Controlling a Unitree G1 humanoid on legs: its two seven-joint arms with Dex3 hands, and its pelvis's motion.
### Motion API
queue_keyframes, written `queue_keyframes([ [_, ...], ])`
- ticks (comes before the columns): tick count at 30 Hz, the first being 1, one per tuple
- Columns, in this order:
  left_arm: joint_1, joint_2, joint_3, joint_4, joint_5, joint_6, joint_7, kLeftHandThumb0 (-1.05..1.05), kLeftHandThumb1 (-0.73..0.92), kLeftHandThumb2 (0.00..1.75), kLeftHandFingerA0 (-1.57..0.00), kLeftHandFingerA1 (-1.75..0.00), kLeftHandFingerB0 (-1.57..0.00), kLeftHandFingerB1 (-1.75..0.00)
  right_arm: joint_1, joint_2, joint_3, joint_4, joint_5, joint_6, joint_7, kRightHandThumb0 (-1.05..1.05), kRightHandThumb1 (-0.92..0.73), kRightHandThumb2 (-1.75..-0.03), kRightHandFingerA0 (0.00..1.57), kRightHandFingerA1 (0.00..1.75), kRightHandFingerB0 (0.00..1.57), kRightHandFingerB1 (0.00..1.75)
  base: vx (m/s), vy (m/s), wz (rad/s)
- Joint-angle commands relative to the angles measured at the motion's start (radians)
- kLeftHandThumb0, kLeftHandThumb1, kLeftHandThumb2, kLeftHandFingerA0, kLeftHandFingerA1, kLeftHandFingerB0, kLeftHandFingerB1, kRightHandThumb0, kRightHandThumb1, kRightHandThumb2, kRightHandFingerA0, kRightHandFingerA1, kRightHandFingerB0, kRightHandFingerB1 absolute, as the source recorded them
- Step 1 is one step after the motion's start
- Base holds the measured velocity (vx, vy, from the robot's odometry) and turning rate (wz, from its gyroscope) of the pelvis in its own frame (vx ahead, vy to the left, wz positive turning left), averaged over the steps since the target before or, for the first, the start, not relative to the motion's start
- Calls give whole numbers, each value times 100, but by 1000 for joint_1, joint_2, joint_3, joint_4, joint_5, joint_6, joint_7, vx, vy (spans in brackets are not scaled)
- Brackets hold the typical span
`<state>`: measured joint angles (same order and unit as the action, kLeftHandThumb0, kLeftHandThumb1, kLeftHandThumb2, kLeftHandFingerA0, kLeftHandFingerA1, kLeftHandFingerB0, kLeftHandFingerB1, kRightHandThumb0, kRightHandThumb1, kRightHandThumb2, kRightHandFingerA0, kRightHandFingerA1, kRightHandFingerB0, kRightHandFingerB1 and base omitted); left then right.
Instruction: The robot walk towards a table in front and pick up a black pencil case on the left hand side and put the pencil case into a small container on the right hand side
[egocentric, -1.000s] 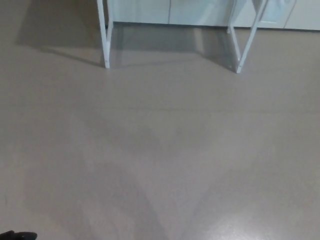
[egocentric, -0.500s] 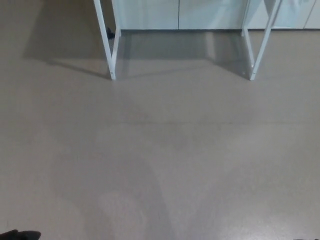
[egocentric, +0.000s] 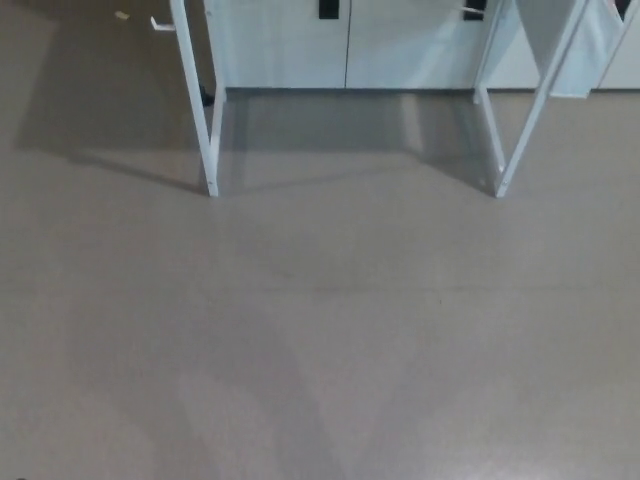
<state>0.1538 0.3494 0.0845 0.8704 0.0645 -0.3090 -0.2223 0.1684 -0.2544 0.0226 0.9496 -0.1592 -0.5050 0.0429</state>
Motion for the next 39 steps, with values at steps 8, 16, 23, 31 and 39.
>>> queue_keyframes([
  [8, 7, 7, -5, 3, 3, -19, 8, -32, 45, 54, -70, -42, -51, -37, 7, -15, 1, 5, -4, -5, -13, -38, -55, -57, 67, 51, 53, 40, 265, -131, 11],
  [16, -20, 8, -1, 23, -9, -18, -5, -41, 37, 67, -64, -52, -47, -46, -18, -14, -3, 23, 12, -11, 10, -37, -56, -58, 67, 52, 55, 42, 221, -76, 1],
  [23, -19, 3, 3, 25, -16, -13, -11, -40, 37, 67, -65, -52, -46, -46, -17, -12, -6, 34, 14, -22, 9, -35, -56, -57, 70, 54, 57, 43, 213, 181, -21],
  [31, -26, 3, 5, 34, -17, -20, -12, -39, 37, 67, -65, -52, -47, -46, -18, -11, -6, 31, 12, -16, 2, -38, -57, -57, 72, 55, 58, 42, 170, 51, 8],
  [39, -31, 12, -4, 38, -6, -34, -12, -41, 37, 68, -63, -52, -46, -46, -19, -9, -16, 39, 27, -26, 17, -37, -57, -57, 72, 56, 58, 43, 186, -222, 4],
])
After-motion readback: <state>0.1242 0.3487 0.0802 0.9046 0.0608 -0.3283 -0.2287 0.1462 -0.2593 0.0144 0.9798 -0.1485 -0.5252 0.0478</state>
